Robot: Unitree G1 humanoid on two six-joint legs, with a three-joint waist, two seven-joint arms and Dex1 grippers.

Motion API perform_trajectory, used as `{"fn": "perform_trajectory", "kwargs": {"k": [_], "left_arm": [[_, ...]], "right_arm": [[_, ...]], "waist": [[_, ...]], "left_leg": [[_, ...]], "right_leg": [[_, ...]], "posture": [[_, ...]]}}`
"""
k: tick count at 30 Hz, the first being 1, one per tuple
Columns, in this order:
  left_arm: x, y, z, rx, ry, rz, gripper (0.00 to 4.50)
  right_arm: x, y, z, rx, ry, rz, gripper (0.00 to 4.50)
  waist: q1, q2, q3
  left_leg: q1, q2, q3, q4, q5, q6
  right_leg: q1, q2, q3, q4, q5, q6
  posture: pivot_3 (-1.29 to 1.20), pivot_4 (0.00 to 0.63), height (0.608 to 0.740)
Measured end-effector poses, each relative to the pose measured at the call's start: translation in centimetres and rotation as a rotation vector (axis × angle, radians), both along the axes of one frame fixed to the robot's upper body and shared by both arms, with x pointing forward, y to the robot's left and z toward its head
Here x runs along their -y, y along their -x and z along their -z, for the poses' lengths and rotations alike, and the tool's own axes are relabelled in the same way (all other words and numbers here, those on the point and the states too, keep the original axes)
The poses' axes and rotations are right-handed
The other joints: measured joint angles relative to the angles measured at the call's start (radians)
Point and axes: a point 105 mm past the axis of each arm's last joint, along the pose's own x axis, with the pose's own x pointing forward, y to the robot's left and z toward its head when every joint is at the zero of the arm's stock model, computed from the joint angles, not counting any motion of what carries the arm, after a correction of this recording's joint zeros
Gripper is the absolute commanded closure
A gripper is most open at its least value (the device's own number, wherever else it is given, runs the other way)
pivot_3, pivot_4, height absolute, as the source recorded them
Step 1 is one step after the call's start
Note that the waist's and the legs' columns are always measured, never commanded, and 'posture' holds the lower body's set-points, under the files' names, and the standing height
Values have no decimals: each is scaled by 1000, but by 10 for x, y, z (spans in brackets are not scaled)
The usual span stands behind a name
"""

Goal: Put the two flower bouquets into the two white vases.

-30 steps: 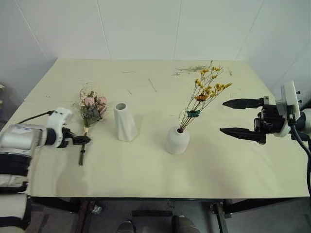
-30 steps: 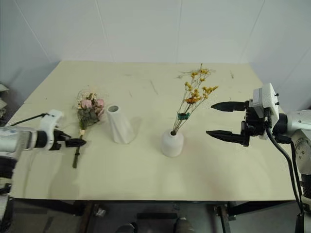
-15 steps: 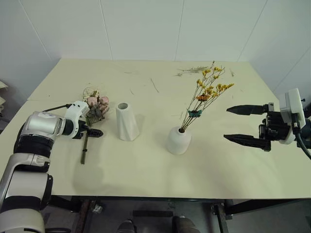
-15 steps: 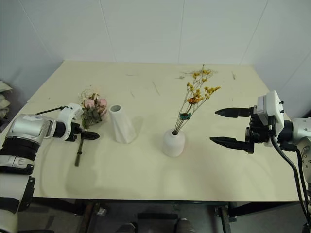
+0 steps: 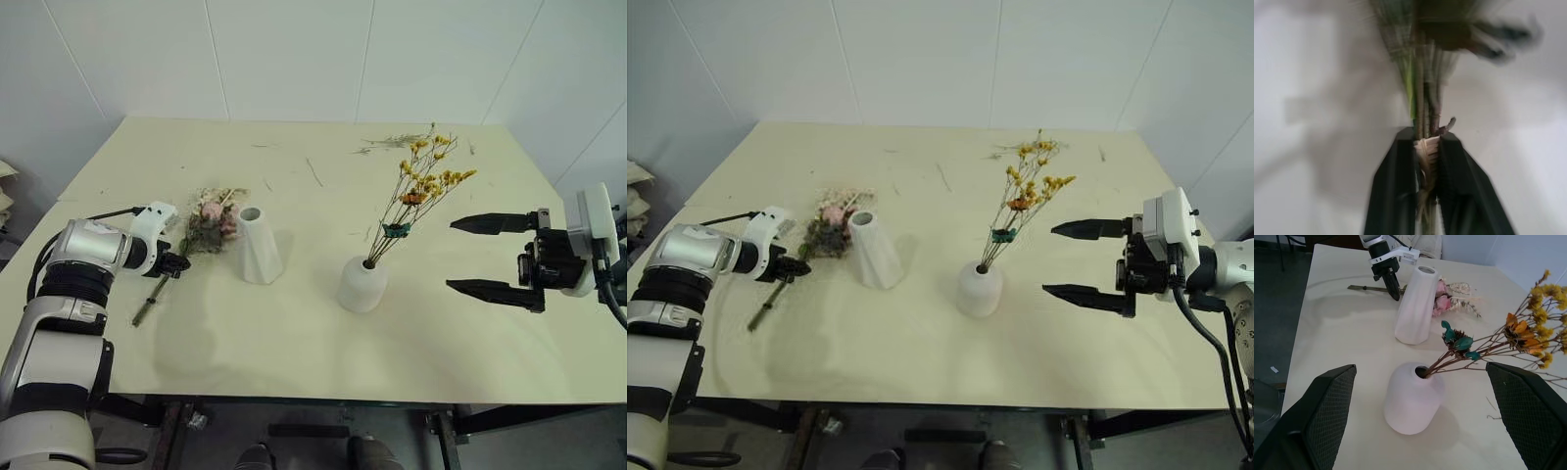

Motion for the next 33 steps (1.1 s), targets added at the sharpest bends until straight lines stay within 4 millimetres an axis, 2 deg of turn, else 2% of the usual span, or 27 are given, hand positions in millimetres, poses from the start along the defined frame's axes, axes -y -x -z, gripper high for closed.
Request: {"fn": "perform_trajectory", "kwargs": {"k": [9,12,17,21,27,30,33], "left_arm": [[-12,6,1,12,67,-50,4396],[-21,3,-1,86,109,-67,4396],[-27,-2,-16,238,154,-45,4396],[-30,-2,-43,450,318,-21,4396],[-24,9,-114,806,525,120,4396],[-15,17,-133,877,590,227,4396],[-4,25,-150,926,623,343,4396]], "right_arm": [[-4,1,-6,12,-13,-13,0],[-4,0,-6,13,-27,-3,0],[-10,-3,-4,-5,-90,9,0],[-13,-7,6,-48,-144,20,0],[-21,-8,5,-47,-175,-4,0],[-24,-6,3,-35,-169,-23,0],[-39,4,1,-21,-155,-94,0]], "waist": [[-10,0,0],[-12,0,0],[-4,0,0],[-1,-1,0],[1,-1,0],[0,-1,0],[0,-1,0]], "left_leg": [[0,0,0,0,0,0],[0,0,0,0,0,0],[0,0,0,0,0,0],[-1,0,0,0,0,0],[0,0,0,1,0,0],[0,0,-1,1,0,0],[0,0,-1,1,0,0]], "right_leg": [[0,0,0,1,0,0],[-1,0,0,2,0,0],[-1,0,0,2,0,0],[-1,0,0,2,0,0],[-1,0,0,3,0,0],[-1,0,-1,3,0,0],[-1,0,-1,3,0,0]], "posture": [[0,150,740],[0,150,740],[0,150,740],[0,150,740],[0,150,740],[0,150,740],[0,150,740]]}}
